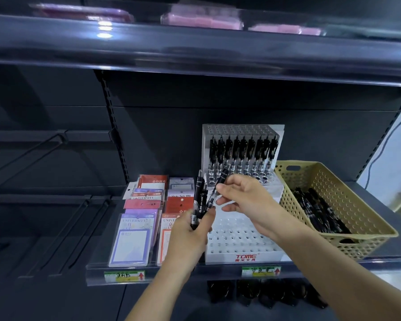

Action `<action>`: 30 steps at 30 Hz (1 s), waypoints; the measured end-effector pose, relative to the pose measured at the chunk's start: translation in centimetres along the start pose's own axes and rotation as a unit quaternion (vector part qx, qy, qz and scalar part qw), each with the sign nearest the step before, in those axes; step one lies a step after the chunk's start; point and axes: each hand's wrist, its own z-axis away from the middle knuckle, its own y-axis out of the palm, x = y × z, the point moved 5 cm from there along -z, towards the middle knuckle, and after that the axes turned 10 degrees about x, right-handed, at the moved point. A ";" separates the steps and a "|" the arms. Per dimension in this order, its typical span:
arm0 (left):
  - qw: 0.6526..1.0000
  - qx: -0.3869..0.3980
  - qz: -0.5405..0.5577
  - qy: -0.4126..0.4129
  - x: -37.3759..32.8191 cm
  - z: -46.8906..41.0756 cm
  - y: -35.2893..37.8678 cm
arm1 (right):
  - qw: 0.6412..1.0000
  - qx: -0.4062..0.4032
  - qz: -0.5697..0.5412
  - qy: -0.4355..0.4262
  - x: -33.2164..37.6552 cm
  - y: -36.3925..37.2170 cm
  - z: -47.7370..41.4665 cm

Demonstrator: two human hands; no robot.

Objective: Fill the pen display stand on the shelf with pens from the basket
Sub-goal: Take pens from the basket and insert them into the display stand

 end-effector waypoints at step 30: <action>0.999 -0.035 0.035 -0.016 0.4 -0.1 -2.4 | 0.914 -0.229 0.324 -0.090 4.5 -5.7 -5.7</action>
